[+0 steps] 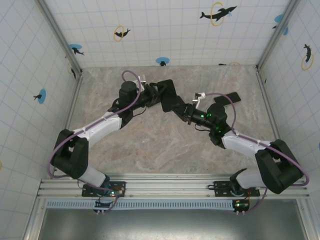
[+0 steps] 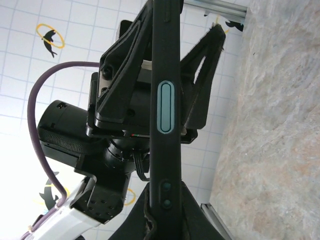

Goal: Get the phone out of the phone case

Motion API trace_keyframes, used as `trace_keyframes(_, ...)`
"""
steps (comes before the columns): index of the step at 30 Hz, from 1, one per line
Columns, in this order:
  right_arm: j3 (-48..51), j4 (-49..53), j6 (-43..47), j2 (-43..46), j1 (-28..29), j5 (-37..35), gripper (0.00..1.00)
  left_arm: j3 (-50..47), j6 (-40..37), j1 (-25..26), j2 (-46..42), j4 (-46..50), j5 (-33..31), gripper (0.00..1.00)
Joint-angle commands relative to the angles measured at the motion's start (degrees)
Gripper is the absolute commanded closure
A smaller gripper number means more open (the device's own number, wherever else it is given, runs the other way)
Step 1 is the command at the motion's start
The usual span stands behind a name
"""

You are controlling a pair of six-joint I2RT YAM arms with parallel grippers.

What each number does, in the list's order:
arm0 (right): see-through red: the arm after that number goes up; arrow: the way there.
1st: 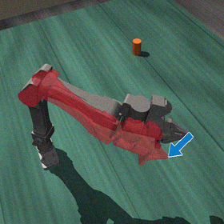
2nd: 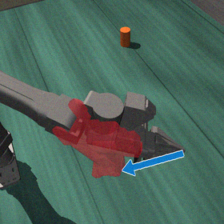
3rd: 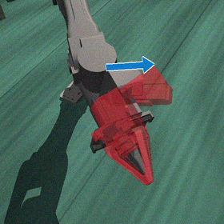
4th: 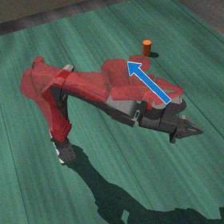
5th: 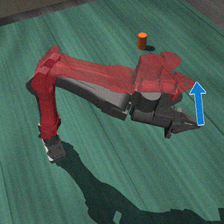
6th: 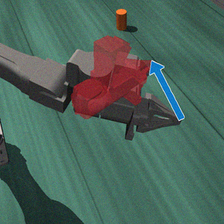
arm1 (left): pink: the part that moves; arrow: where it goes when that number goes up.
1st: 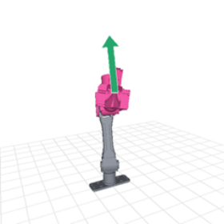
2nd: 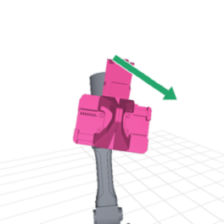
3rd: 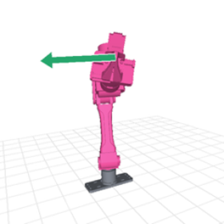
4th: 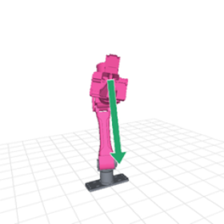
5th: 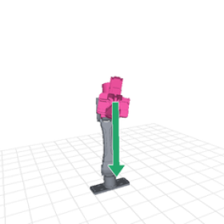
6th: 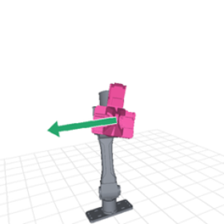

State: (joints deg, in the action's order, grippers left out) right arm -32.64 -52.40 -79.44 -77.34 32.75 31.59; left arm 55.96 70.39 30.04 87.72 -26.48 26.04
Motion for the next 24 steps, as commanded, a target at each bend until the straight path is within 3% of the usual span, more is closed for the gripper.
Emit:
trace_keyframes(1, 1.5, -9.3, -4.5, -0.3, -0.9, 0.2, 0.98, 1.3, 1.8, -0.5, 1.1, -8.8, 5.2, 0.55)
trace_keyframes(4, 1.8, -10.0, -4.6, -0.5, -1.4, 0.6, 0.98, 0.5, 3.8, -0.5, 1.8, -14.6, 7.2, 0.61)
trace_keyframes(9, 2.4, -12.0, -6.3, -1.2, -1.5, 1.1, 0.98, -0.6, 4.1, -0.9, 2.8, -15.4, 8.6, 0.77)
trace_keyframes(17, 2.8, -14.4, -8.6, -1.9, -1.5, 1.9, 0.98, -0.5, 5.1, -1.0, 4.2, -18.6, 10.9, 0.78)
trace_keyframes(21, 2.3, -14.5, -9.3, -2.2, -1.5, 2.3, 0.94, -0.6, 5.5, -1.0, 4.4, -19.2, 11.0, 0.98)
trace_keyframes(24, 2.2, -12.5, -8.7, -1.4, -1.7, 2.2, 0.87, -0.7, 5.7, -1.0, 4.2, -18.5, 9.5, 1.00)
